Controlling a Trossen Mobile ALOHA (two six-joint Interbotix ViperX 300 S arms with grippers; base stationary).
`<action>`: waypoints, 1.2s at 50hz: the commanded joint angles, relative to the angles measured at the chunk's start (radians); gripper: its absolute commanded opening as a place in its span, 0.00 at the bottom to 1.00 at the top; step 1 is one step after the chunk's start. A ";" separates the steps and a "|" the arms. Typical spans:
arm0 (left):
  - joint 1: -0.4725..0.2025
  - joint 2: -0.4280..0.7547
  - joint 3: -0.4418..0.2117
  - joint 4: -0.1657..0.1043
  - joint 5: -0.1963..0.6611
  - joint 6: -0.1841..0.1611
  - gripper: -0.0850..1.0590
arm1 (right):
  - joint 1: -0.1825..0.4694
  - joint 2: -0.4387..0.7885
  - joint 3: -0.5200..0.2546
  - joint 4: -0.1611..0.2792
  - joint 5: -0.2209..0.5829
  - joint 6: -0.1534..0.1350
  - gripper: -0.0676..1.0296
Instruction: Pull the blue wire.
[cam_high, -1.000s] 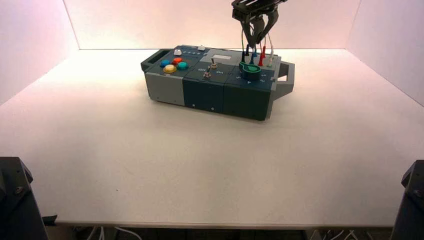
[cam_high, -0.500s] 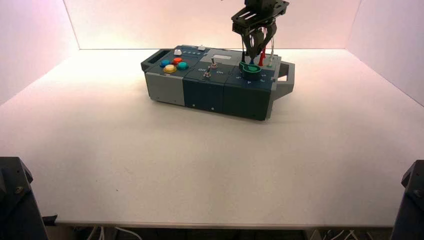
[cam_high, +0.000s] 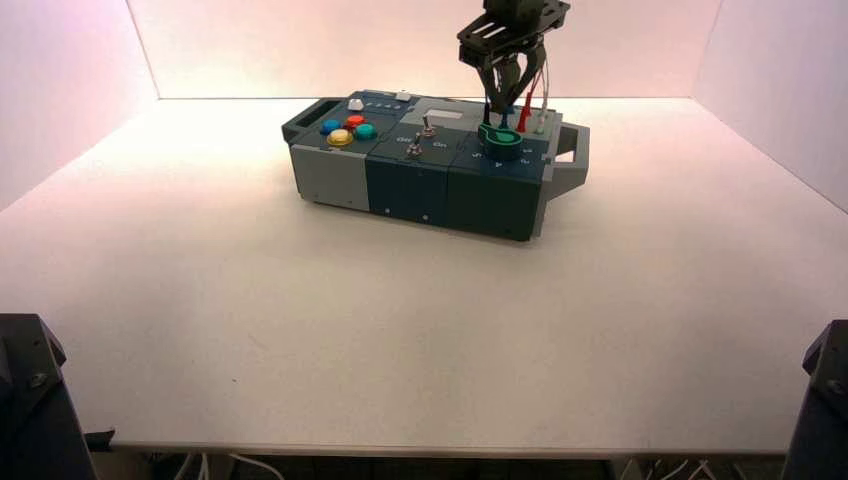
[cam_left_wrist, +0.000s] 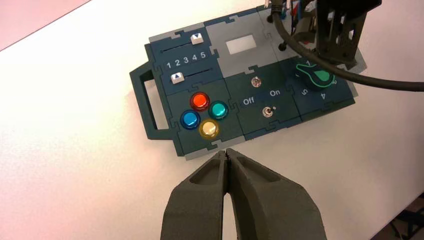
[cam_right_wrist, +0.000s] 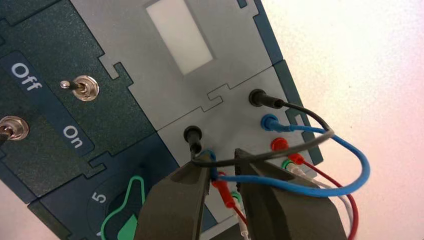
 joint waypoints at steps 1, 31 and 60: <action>0.000 -0.006 -0.028 -0.002 -0.003 0.002 0.05 | -0.011 -0.012 -0.025 -0.006 0.000 -0.002 0.31; -0.002 0.002 -0.038 -0.002 0.005 0.002 0.05 | -0.011 0.014 -0.038 -0.054 0.049 -0.009 0.04; -0.002 -0.002 -0.034 -0.002 0.012 0.003 0.05 | -0.009 -0.015 -0.112 -0.078 0.144 -0.014 0.04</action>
